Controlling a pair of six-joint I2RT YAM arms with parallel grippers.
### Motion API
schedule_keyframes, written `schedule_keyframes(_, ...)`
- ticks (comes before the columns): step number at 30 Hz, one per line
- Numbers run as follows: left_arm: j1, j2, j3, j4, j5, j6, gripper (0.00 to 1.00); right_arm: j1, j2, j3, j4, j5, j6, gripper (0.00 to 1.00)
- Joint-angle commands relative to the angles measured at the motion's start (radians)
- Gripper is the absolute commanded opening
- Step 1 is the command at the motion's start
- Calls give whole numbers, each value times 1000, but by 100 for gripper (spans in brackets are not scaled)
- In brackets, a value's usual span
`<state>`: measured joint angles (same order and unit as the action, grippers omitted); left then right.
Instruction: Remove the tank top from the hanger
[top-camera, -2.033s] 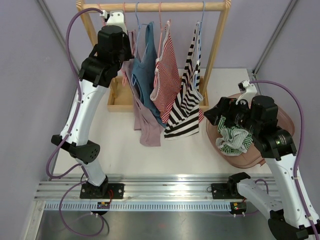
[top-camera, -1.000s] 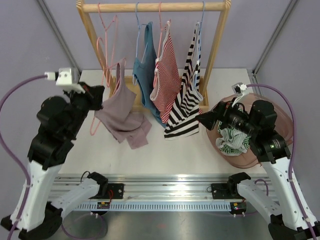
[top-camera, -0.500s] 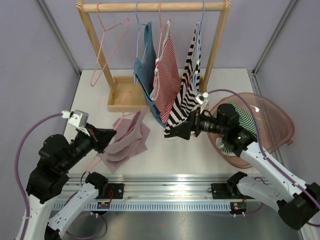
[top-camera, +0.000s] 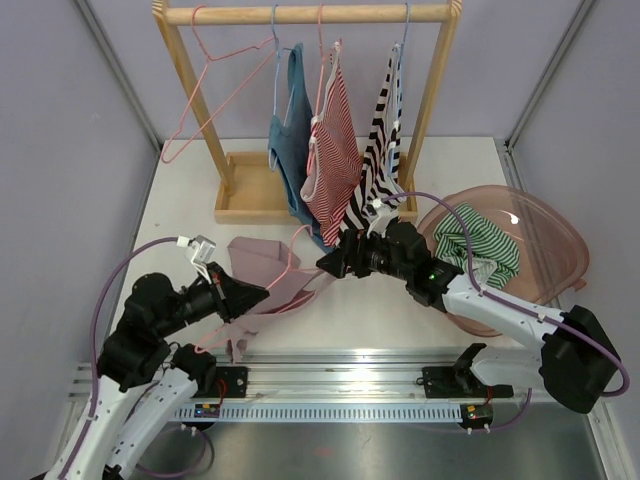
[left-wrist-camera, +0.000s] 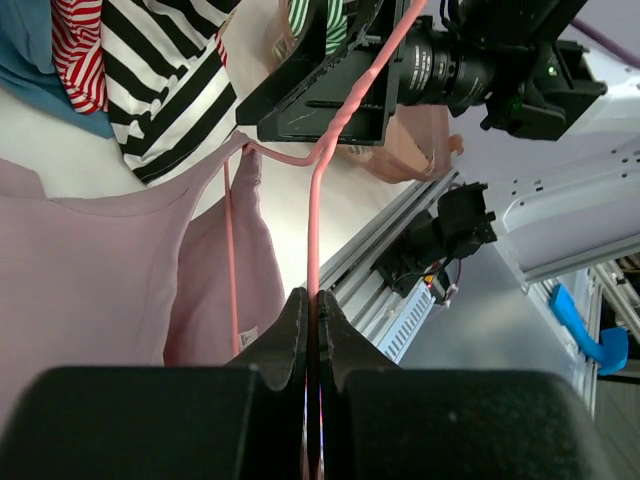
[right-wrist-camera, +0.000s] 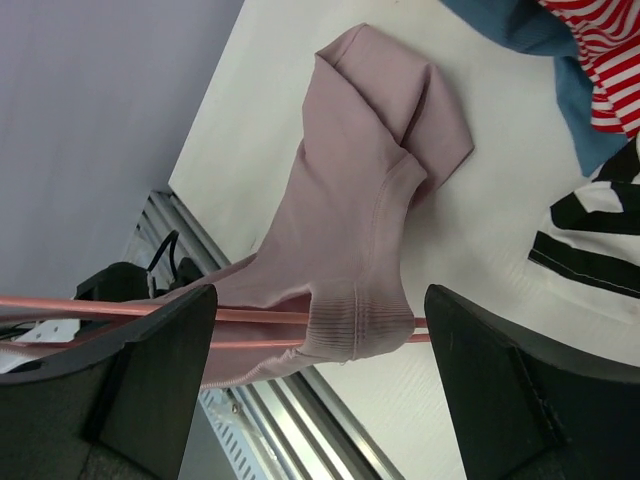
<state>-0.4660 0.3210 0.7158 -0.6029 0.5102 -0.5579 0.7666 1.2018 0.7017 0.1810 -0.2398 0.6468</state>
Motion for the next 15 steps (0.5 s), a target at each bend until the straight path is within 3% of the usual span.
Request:
schedule_keyframes(1,-2,3,-30,169,15,-80,0,7,-1,-1,87,74,8,92)
schedule_keyframes(9,-2,33,-15,173,-71,-69,0,7,-71,-30,31,169,-21,87)
schedule_keyframes(15,-2,41,-4,193,-90,-89,0,7,-56,-53,52,90,-16,86)
